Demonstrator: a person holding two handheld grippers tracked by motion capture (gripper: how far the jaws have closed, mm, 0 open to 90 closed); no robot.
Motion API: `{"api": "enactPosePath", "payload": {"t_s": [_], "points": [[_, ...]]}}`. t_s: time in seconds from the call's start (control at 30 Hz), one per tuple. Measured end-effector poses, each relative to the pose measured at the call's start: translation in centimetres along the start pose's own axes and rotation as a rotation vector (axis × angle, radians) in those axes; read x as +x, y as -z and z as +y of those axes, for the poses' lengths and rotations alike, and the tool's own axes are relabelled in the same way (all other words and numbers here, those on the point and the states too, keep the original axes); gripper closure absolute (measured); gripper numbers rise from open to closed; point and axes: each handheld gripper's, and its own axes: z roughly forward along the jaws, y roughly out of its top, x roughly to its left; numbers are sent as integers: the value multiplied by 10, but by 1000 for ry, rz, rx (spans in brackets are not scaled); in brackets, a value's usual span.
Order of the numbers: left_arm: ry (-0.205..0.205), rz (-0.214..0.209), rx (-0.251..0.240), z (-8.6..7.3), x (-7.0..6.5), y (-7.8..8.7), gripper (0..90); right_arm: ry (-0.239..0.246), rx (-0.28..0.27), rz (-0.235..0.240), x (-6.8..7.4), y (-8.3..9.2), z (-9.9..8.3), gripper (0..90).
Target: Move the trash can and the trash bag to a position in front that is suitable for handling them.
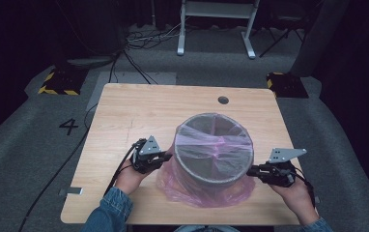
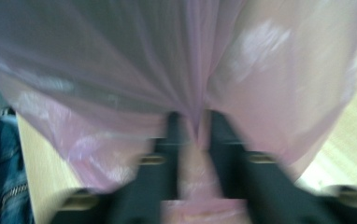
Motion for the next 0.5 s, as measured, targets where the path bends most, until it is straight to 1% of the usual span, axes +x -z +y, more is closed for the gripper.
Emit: {"api": "enactPosePath", "payload": {"t_s": [0.03, 0.07, 0.1, 0.13, 0.17, 0.2, 0.27, 0.33, 0.37, 0.4, 0.43, 0.47, 0.5], "points": [[1, -12, -25, 0, 0, 4, 633, 0, -28, -12, -1, 3, 0, 539], [0, -17, -42, 1, 0, 7, 587, 4, -56, -18, -1, 6, 1, 467], [-9, -13, -54, 2, -1, 11, 547, 4, -76, -13, -2, 10, 1, 423], [-17, -6, -64, 3, -2, 15, 533, 0, -87, -6, -3, 14, 1, 396], [-20, 6, -72, 4, -3, 19, 509, -2, -98, -8, -3, 17, 2, 354], [-22, 12, -77, 5, -4, 23, 476, -4, -115, -23, -3, 21, 3, 322], [-19, 28, -83, 6, -4, 29, 466, -11, -146, -60, -4, 29, 4, 275], [-12, 36, -92, 7, -4, 34, 462, -8, -167, -96, -3, 35, 6, 249], [-15, 41, -89, 7, -5, 36, 463, 3, -171, -106, -2, 38, 7, 265], [-17, 43, -81, 6, -6, 36, 467, 7, -172, -107, -2, 40, 8, 300], [-32, 49, -69, 5, -7, 36, 468, -24, -187, -89, -2, 41, 8, 296], [-43, 62, -55, 3, -8, 35, 469, -71, -206, -67, -3, 42, 8, 259], [-47, 74, -40, 1, -9, 34, 469, -139, -212, -51, -4, 43, 8, 259]]}}
